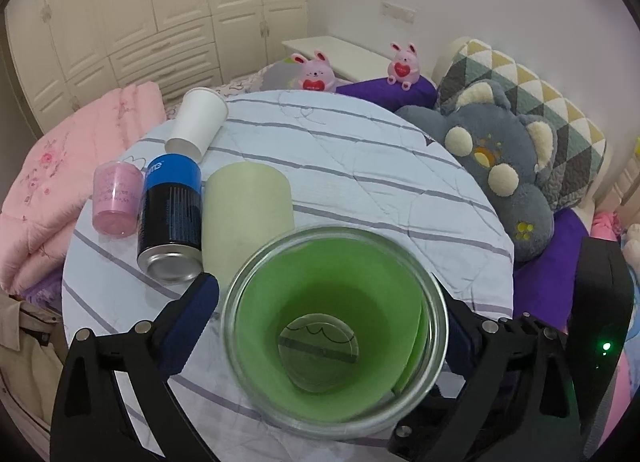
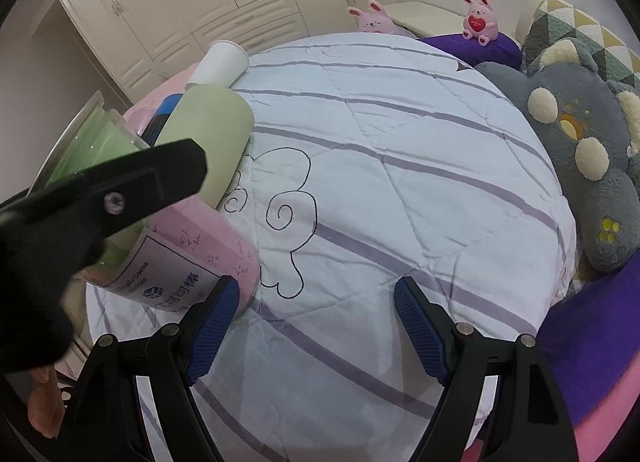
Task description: Flip cup upright
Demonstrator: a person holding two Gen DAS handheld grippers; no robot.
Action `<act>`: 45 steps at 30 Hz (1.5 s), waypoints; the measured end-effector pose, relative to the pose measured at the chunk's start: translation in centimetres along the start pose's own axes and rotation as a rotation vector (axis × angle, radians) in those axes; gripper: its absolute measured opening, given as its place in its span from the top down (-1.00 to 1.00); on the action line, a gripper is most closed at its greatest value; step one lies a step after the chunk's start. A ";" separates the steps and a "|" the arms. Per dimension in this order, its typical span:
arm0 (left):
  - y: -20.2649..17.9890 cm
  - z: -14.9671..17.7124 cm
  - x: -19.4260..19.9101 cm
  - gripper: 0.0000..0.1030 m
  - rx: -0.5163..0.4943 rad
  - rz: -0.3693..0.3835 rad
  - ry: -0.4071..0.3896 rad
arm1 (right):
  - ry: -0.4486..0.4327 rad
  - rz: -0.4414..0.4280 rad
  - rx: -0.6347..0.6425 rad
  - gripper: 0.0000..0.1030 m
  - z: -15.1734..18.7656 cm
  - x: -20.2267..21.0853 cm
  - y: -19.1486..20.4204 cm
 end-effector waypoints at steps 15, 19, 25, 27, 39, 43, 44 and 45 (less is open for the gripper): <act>1.2 1.0 3.6 -0.97 0.083 0.120 -0.026 | -0.026 0.031 0.006 -0.57 0.3 2.4 0.6; 1.2 1.3 5.5 -0.99 0.103 0.202 -0.048 | -0.042 0.041 0.023 -0.57 0.4 3.7 1.2; 2.0 1.9 8.4 -0.99 0.139 0.295 -0.072 | -0.069 0.080 0.060 -0.57 0.9 6.1 2.1; 2.9 2.2 9.2 -0.99 0.143 0.255 -0.088 | -0.084 0.099 0.066 -0.57 0.9 6.9 2.5; 7.0 3.7 13.2 -0.99 0.110 0.095 -0.190 | -0.218 0.229 0.112 -0.57 0.6 11.8 4.7; 7.2 4.1 13.8 -0.99 0.090 0.087 -0.209 | -0.289 0.276 0.119 -0.57 0.3 13.9 5.4; 7.3 4.2 14.1 -0.99 0.087 0.090 -0.218 | -0.310 0.288 0.122 -0.57 0.2 14.5 5.6; 7.3 4.2 14.3 -0.99 0.081 0.090 -0.229 | -0.342 0.310 0.127 -0.57 0.0 15.3 5.8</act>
Point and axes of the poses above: each gripper's, at about its wrist camera, not at the fingertips, and x roughly against the way its jaws point, y to its left, z to its underside, the point moved 10 cm from there along -x, roughly the way its jaws point, and after that the axes turned 1 degree about -y, right-handed, at the moved point
